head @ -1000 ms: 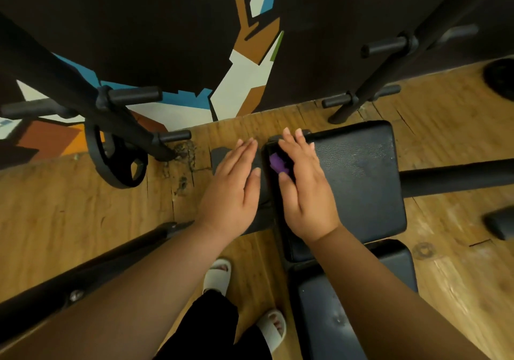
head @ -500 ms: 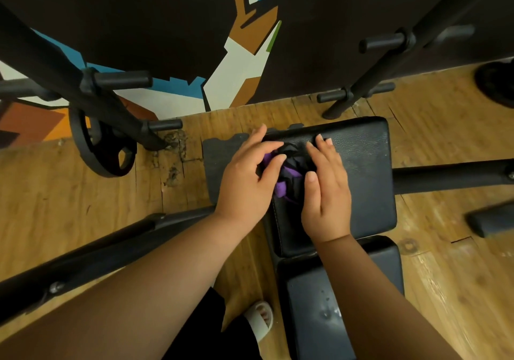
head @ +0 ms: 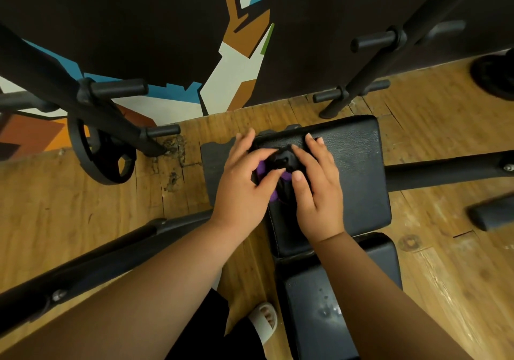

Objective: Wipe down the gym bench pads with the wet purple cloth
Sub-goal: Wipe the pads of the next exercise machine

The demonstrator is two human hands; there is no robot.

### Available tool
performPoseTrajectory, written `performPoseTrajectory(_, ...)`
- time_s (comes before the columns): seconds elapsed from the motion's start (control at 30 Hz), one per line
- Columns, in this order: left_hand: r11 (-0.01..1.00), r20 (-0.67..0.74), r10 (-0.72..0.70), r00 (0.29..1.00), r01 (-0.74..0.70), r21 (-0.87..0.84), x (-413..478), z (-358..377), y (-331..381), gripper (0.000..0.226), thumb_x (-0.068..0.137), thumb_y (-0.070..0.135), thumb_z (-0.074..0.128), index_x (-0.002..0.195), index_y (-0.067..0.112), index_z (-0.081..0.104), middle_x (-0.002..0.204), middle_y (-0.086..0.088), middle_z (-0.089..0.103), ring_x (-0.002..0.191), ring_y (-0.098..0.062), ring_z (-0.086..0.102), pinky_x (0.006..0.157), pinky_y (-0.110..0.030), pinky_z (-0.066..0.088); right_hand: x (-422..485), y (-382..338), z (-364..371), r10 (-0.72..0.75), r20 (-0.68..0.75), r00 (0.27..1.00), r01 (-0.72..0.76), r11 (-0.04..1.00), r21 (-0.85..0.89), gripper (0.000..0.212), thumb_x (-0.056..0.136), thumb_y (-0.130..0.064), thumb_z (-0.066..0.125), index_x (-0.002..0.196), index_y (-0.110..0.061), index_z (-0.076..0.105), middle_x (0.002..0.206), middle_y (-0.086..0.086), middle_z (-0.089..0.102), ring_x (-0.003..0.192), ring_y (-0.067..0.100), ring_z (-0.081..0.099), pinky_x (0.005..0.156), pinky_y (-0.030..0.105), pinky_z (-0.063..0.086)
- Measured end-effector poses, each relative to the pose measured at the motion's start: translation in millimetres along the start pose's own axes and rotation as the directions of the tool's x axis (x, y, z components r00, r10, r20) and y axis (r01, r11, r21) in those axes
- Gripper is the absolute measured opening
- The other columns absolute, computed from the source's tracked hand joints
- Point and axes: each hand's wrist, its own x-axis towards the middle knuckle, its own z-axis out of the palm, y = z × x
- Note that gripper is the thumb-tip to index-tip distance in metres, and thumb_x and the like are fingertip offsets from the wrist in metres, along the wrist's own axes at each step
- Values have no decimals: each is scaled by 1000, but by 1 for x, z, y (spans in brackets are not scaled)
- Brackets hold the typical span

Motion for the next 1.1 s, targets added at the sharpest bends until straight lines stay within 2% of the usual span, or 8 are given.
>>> performPoseTrajectory(0.13, 991, -50, -49, 998, 42, -127, 5, -10, 9, 21, 90, 20, 66, 108, 32, 68, 123, 24, 53, 126, -4, 49, 105, -23, 40, -1, -20, 0, 44, 101, 994, -54, 994, 90, 57, 88, -50, 56, 137, -23, 46, 145, -16, 38, 146, 12, 19, 121, 41, 12)
performPoseTrajectory(0.2, 985, -56, -63, 996, 53, -162, 9, -21, 15, 21, 90, 20, 65, 98, 39, 67, 104, 25, 64, 105, 1, 61, 89, -22, 52, -1, -31, 2, 91, 137, 986, -108, 986, 124, 63, 81, -38, 72, 137, -18, 49, 136, -25, 38, 139, 4, 28, 117, 25, 20)
performPoseTrajectory(0.3, 946, 51, -184, 982, 191, -262, 16, -40, 19, 22, 90, 21, 65, 101, 40, 65, 97, 19, 69, 96, 4, 64, 79, -12, 51, 6, -46, 0, 191, 108, 976, -212, 948, 238, 40, 85, -19, 72, 123, -21, 60, 115, -16, 61, 110, -2, 55, 94, 12, 42)
performPoseTrajectory(0.47, 574, 462, -290, 838, 539, -616, 20, -68, 19, 27, 90, 8, 59, 117, 9, 64, 112, -9, 71, 104, -19, 68, 86, -28, 56, 22, -64, -4, 391, 194, 900, -431, 727, 535, 16, 92, -11, 63, 104, -19, 68, 96, -2, 73, 93, 13, 70, 82, 30, 57)
performPoseTrajectory(0.6, 660, 390, -321, 863, 499, -561, 17, -77, 19, 24, 91, 10, 60, 113, 15, 68, 107, -6, 73, 99, -19, 70, 84, -34, 58, 30, -77, -2, 422, 264, 867, -491, 637, 594, 16, 93, -25, 62, 109, -23, 65, 97, 0, 71, 94, 14, 69, 81, 32, 57)
performPoseTrajectory(0.7, 758, 326, -342, 881, 464, -458, 19, -82, 17, 31, 88, 15, 67, 114, 30, 66, 109, 6, 71, 99, -11, 69, 84, -32, 58, 34, -83, 0, 357, 344, 868, -495, 666, 558, 35, 78, -47, 71, 108, -33, 62, 98, -8, 70, 95, 7, 67, 85, 29, 57)
performPoseTrajectory(0.9, 631, 420, -337, 843, 533, -564, 18, -97, 12, 22, 88, 5, 62, 104, 19, 68, 102, -1, 74, 96, -14, 71, 81, -27, 57, 39, -87, 5, 508, 230, 830, -547, 660, 515, 9, 91, -20, 64, 97, -24, 70, 93, -3, 74, 93, 14, 70, 88, 44, 57)
performPoseTrajectory(1.1, 705, 384, -410, 827, 555, -441, 19, -95, 13, 15, 96, 20, 57, 109, 20, 64, 106, -7, 70, 96, -22, 70, 76, -41, 60, 31, -93, 5, 360, 152, 921, -383, 758, 527, 14, 94, -12, 59, 104, -18, 66, 99, -2, 71, 98, 13, 67, 88, 43, 56)
